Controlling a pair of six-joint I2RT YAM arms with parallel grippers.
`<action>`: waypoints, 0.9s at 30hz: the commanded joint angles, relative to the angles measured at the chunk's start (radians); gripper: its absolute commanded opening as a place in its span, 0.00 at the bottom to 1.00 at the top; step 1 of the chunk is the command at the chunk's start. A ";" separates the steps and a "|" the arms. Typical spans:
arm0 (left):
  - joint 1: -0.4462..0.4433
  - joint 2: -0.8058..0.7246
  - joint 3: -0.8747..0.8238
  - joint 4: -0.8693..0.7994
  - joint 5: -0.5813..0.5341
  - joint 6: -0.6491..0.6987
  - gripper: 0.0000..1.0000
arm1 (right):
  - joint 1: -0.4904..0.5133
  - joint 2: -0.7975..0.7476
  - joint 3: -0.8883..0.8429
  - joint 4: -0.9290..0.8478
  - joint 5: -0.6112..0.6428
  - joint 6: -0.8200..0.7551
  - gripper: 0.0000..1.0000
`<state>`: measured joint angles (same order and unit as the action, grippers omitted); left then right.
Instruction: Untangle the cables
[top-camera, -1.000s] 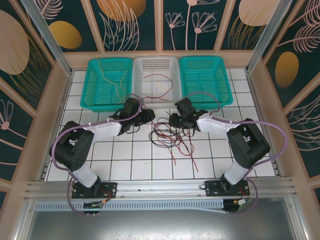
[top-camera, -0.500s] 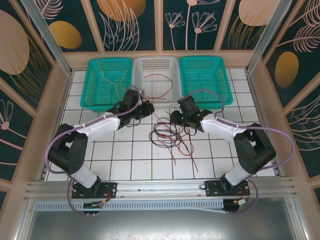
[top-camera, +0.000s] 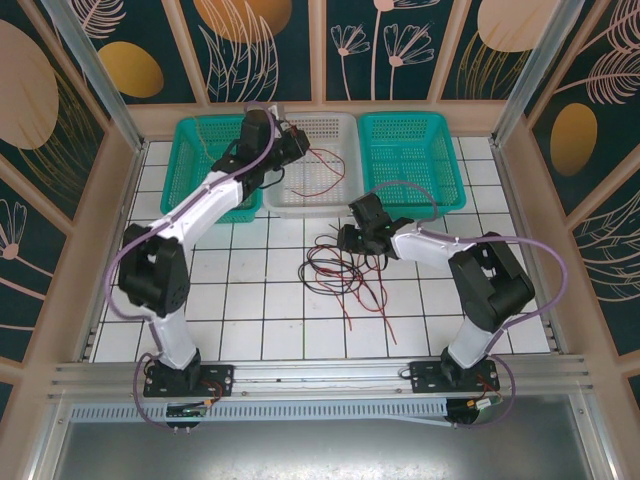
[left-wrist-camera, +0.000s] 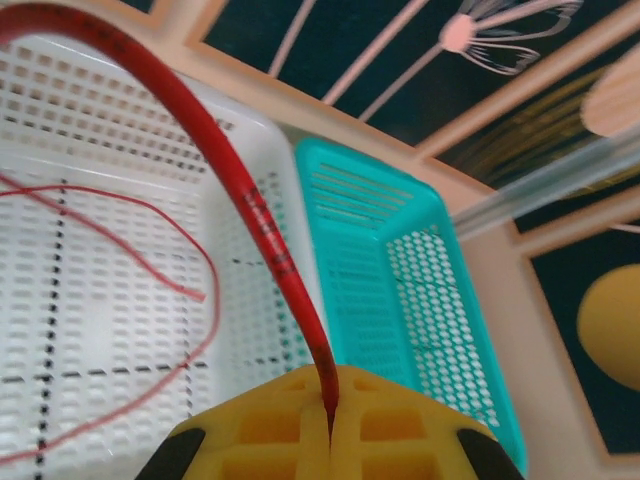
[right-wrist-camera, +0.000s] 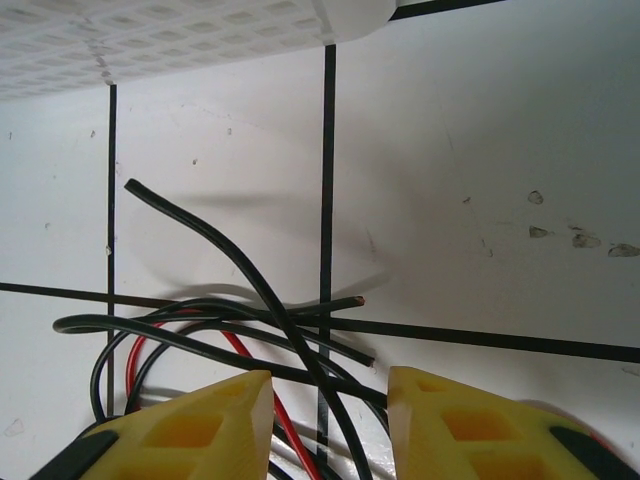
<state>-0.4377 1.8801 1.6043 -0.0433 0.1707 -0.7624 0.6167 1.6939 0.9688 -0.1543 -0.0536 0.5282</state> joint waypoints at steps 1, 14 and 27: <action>0.005 0.089 0.106 -0.019 -0.003 0.025 0.03 | -0.002 0.024 0.037 0.015 -0.005 -0.020 0.35; 0.011 -0.034 -0.055 0.014 -0.047 0.040 0.63 | 0.010 0.100 0.105 0.000 -0.016 -0.017 0.15; -0.030 -0.582 -0.700 0.214 0.114 -0.022 0.60 | 0.122 -0.182 0.031 -0.066 0.106 -0.005 0.00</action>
<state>-0.4412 1.3434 1.0142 0.0990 0.2134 -0.7631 0.6987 1.6268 1.0145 -0.1905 -0.0208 0.5220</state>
